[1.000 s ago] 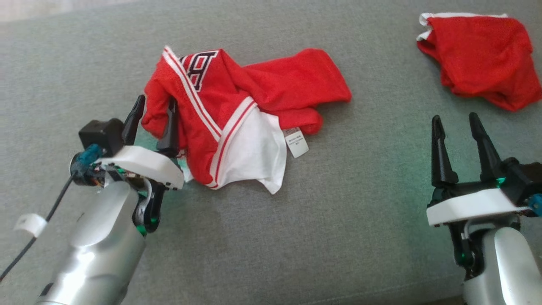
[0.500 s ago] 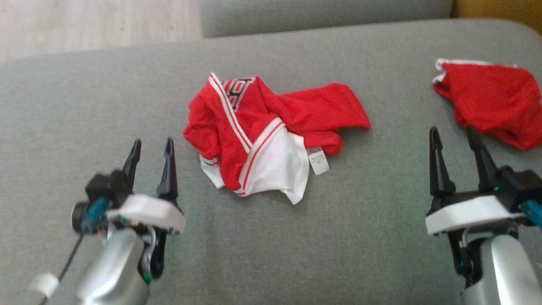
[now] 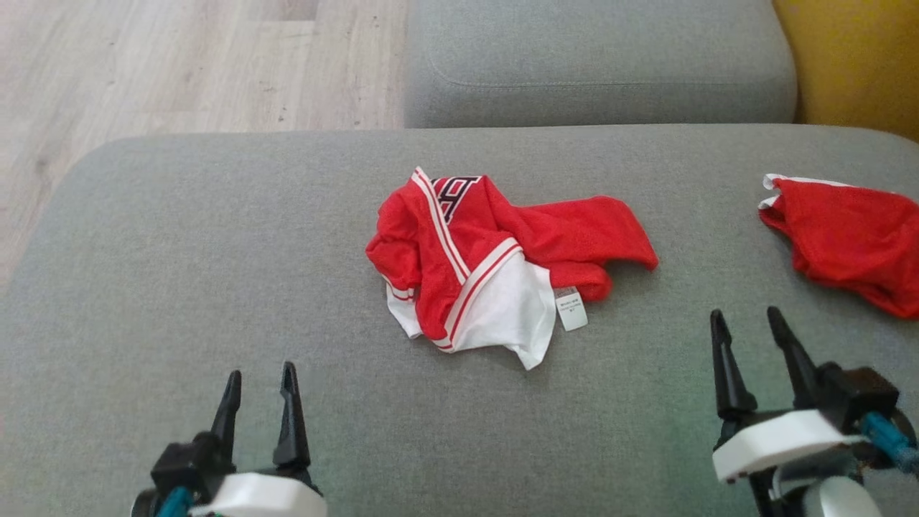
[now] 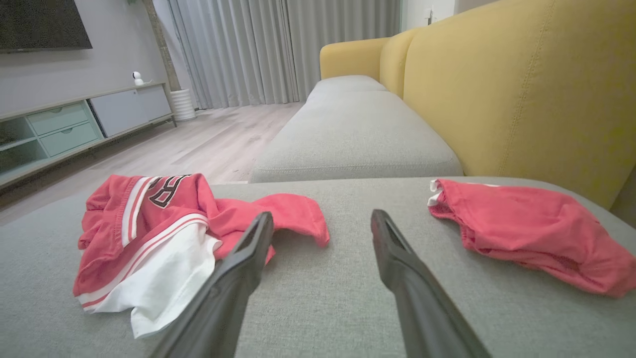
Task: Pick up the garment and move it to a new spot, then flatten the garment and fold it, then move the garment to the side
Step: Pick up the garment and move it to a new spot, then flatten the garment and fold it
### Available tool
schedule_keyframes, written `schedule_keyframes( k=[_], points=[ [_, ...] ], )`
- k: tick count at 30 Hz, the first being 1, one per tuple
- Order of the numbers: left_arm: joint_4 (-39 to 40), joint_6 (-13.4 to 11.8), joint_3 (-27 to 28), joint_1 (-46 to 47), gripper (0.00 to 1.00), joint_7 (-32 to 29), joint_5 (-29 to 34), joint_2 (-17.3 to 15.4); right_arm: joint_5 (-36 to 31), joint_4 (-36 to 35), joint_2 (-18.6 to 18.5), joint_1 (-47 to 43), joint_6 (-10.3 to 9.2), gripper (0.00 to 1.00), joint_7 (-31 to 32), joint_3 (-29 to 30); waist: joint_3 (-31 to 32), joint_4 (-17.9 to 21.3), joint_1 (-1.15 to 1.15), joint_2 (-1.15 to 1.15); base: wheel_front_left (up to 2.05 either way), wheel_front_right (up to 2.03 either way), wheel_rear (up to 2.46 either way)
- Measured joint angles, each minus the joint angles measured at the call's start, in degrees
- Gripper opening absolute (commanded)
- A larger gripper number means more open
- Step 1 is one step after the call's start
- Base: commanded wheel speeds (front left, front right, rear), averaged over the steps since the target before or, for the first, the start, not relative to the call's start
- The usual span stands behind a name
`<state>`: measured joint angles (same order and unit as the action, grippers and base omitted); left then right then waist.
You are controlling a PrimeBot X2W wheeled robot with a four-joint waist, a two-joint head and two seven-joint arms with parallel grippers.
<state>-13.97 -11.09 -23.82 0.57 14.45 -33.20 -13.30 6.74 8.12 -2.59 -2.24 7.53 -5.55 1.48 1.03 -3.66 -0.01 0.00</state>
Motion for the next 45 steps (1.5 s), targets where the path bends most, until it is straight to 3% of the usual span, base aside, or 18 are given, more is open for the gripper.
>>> schedule_keyframes(
  k=[7, 37, 45],
  points=[
    [3.4, -0.9, -0.7, -2.2, 1.0, -1.0, 0.1, -0.1, 1.5, 1.9, 0.0, -2.1, 0.0, 1.0, -0.6, -1.2, 0.1, -0.9, 0.01, 0.0, 0.0, 0.0, 0.0],
    [5.2, -1.6, -2.6, -1.9, 1.0, -2.9, 0.4, -0.4, 1.7, 3.5, 0.0, -1.8, 0.0, 1.0, -1.8, -2.2, -1.8, 0.0, 0.02, 0.0, 0.0, 0.0, 0.0],
    [4.4, 1.0, -6.4, 3.8, 1.0, -6.3, 0.5, 0.7, 1.5, 2.3, 0.0, 1.2, 0.0, 1.0, -2.1, -2.4, -4.4, 2.0, 0.02, 0.0, 0.0, 0.0, 0.0]
  ],
)
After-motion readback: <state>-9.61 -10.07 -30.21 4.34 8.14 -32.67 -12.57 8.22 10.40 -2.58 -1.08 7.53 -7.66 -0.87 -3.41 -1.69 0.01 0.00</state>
